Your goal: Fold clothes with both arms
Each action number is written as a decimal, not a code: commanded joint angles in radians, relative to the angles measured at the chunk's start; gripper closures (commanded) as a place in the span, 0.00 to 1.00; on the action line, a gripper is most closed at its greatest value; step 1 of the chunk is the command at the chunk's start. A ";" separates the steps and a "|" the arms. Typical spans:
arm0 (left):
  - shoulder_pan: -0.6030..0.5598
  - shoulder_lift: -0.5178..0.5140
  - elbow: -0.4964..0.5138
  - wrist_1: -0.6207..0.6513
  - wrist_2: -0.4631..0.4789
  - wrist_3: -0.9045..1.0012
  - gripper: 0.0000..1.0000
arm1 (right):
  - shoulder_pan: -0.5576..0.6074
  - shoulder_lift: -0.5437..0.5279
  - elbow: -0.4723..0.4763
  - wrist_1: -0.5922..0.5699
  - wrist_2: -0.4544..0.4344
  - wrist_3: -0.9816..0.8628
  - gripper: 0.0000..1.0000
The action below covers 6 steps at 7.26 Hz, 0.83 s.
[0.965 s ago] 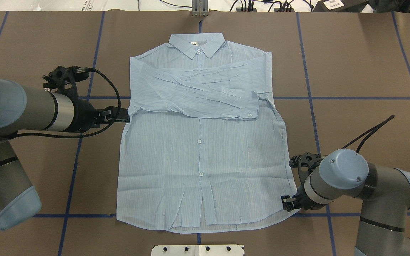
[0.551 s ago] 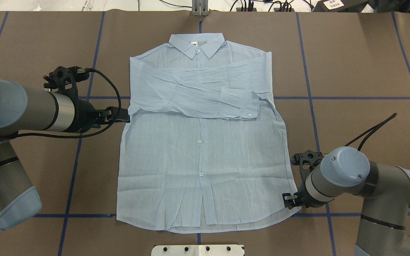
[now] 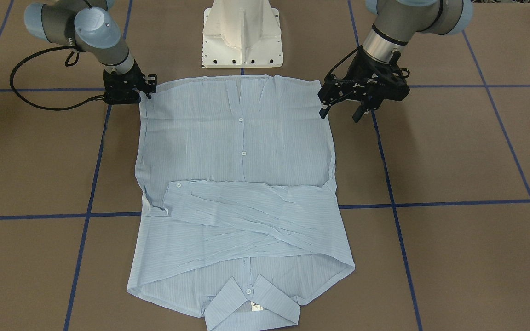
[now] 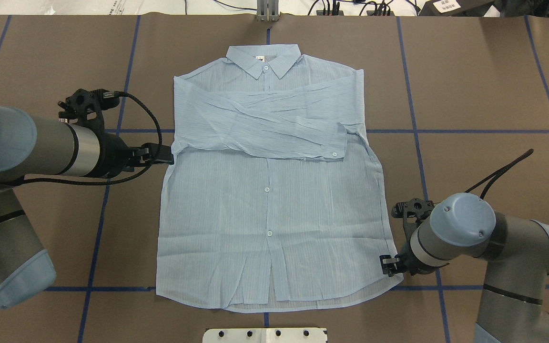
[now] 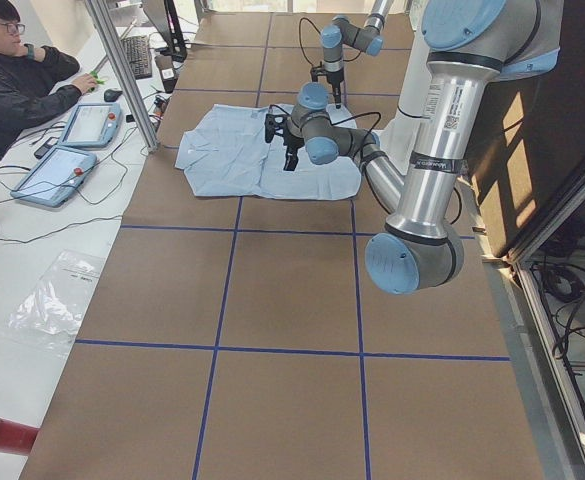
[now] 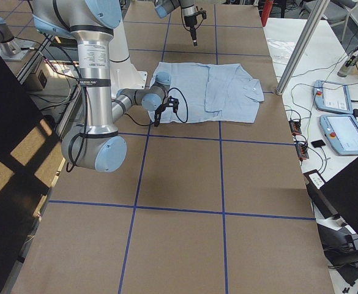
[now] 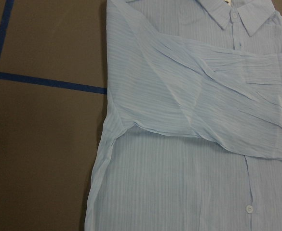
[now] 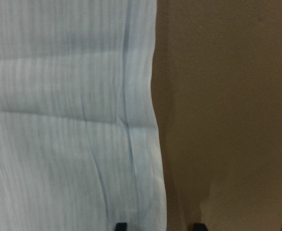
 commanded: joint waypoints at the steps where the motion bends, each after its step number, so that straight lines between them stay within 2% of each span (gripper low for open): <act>1: -0.001 0.002 -0.001 0.000 0.000 0.000 0.00 | 0.000 0.002 -0.002 -0.001 0.002 0.000 0.53; 2: -0.001 0.002 -0.001 0.000 0.001 0.000 0.00 | -0.001 0.003 -0.001 -0.001 0.002 0.000 0.67; 4: -0.002 0.002 0.000 0.000 0.001 0.000 0.00 | 0.000 0.003 0.001 -0.001 0.005 0.000 0.78; 6: -0.002 0.002 0.000 0.000 0.001 0.000 0.00 | 0.000 0.002 0.002 0.001 0.005 0.000 1.00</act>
